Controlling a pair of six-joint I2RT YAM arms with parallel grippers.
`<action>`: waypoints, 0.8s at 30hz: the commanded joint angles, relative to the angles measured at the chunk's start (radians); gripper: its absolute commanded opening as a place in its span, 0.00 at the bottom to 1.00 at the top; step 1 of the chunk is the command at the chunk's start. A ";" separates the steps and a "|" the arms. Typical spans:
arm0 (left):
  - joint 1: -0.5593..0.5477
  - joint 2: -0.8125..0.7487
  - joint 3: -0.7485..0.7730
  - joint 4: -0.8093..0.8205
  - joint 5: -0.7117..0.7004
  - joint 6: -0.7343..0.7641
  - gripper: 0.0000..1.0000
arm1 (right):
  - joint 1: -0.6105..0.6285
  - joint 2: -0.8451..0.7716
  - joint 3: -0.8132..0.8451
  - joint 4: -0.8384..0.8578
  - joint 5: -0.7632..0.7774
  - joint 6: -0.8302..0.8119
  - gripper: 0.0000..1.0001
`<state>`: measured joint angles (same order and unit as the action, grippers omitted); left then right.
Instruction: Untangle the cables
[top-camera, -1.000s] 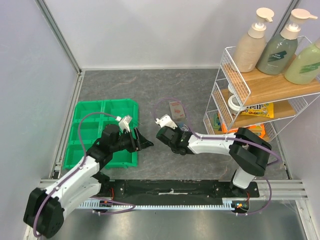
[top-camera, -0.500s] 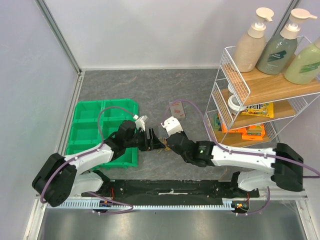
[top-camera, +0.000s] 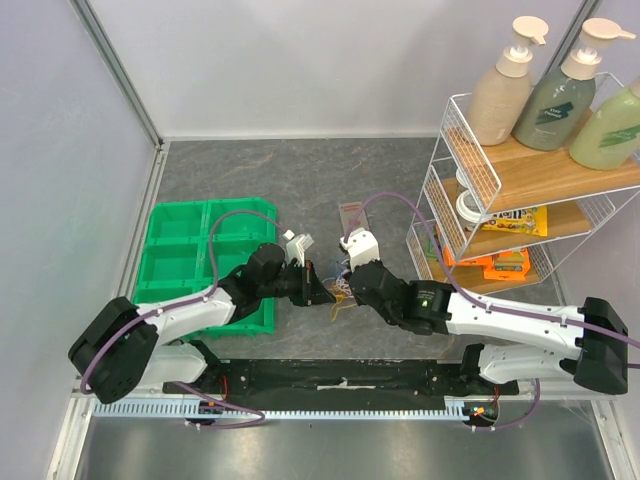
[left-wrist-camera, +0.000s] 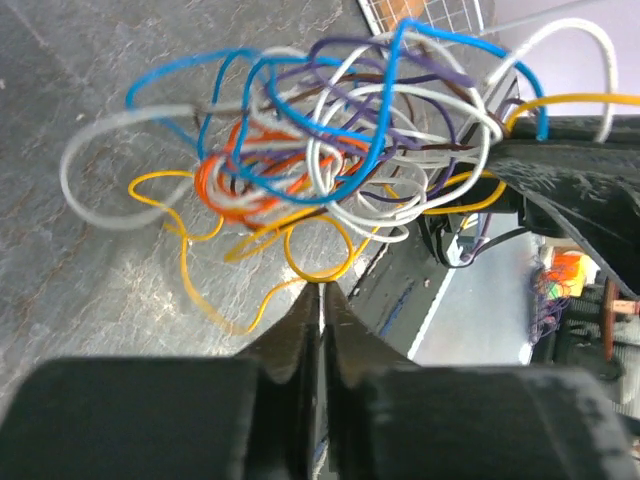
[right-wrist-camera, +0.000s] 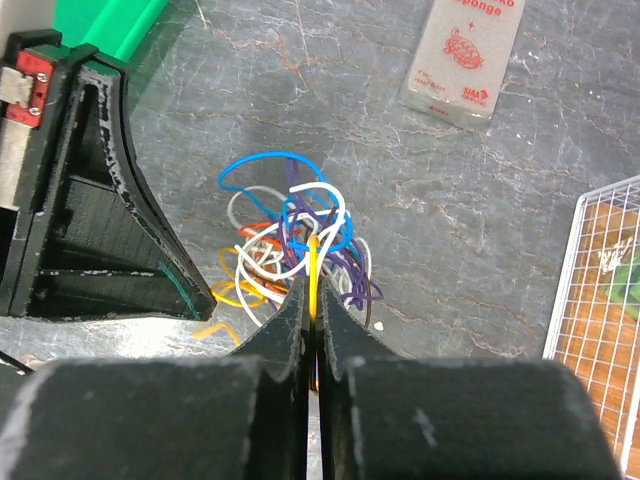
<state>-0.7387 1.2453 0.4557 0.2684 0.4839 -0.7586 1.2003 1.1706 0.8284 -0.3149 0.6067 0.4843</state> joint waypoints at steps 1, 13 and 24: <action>-0.011 -0.055 0.017 0.026 0.015 0.045 0.02 | -0.001 0.003 0.058 -0.024 0.005 0.027 0.08; -0.013 -0.208 0.034 -0.139 -0.056 0.038 0.20 | -0.004 0.050 0.031 -0.056 -0.038 0.010 0.40; -0.013 -0.175 0.047 -0.130 -0.036 0.033 0.51 | -0.077 0.029 -0.067 -0.055 -0.060 -0.050 0.59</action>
<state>-0.7483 1.0561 0.4648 0.1196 0.4469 -0.7399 1.1660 1.2243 0.7845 -0.3901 0.5652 0.4786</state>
